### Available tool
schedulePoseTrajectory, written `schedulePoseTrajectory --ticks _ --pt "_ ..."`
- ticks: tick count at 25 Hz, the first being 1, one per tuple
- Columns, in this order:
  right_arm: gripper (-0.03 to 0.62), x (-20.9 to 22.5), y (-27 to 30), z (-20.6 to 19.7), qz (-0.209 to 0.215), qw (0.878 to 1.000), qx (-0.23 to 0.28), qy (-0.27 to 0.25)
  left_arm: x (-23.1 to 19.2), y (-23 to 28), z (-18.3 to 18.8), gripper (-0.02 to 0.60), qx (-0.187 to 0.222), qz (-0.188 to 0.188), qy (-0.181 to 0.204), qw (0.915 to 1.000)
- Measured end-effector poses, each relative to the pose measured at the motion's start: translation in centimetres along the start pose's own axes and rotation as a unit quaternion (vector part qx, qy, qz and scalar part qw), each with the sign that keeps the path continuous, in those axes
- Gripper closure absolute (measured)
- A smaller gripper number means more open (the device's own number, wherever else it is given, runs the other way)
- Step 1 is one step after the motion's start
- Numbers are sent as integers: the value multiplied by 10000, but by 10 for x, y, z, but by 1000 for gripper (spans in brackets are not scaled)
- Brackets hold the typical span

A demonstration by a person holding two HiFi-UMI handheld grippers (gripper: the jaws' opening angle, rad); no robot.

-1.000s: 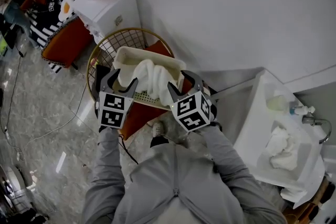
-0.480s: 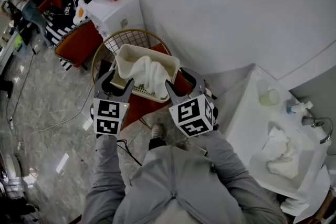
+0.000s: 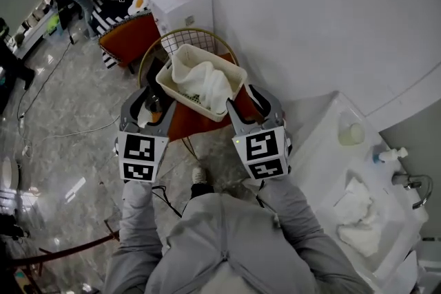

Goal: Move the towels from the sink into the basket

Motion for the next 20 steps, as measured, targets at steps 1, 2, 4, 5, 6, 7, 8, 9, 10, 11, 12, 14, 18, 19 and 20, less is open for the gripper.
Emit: schedulePoseTrajectory --ticks 1,2,4,5,6,7,8,9,10,11,12,14,18,19,20 --pt "388 -2 -3 2 21 10000 39 17 0 -8 0 285 -15 53 -9 10000" --pt "388 -4 -6 4 43 10000 72 31 -1 -16 -1 285 -31 112 -25 9999" --pt "388 -9 -9 4 97 9998 137 50 -3 -32 -5 285 -54 253 -69 9996" --pt "388 -13 -11 5 125 9998 169 57 -4 -40 -7 285 -63 326 -93 9994" --pt "388 -17 -12 5 149 9997 202 57 -5 -47 -9 285 -71 393 -113 9991" --pt "388 -21 -13 5 167 9996 233 50 -5 -54 -12 285 -79 452 -131 9989" --pt "388 -25 -14 5 183 9995 263 44 -5 -61 -14 285 -89 500 -146 9986" --pt "388 -29 -16 6 206 9994 292 45 -5 -68 -17 285 -103 540 -159 9984" --pt "388 -35 -18 6 239 9992 325 56 -4 -75 -20 285 -121 575 -173 9981" --pt "388 -41 -20 7 283 9989 362 76 -3 -82 -23 285 -139 607 -190 9979" --pt "388 -48 -23 7 332 9986 401 98 -3 -90 -27 285 -152 639 -211 9976" --pt "388 -63 -31 7 428 9980 450 110 -1 -106 -33 285 -163 695 -254 9971" --pt "388 -97 -50 4 558 9976 415 35 5 -141 -44 285 -171 736 -299 9967" --pt "388 -104 -56 3 564 9976 400 20 7 -150 -46 286 -165 735 -303 9967" --pt "388 -112 -64 2 556 9977 389 5 9 -160 -48 285 -154 732 -300 9967"
Point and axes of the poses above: the fingertips, and each gripper's own axes: y forward along the fingers, x to its right, z out of its top, the point moved 7 cm from there along -y, backward along the fingers, and after that the axes turned 4 degrees about y, right-handed, at the moved point
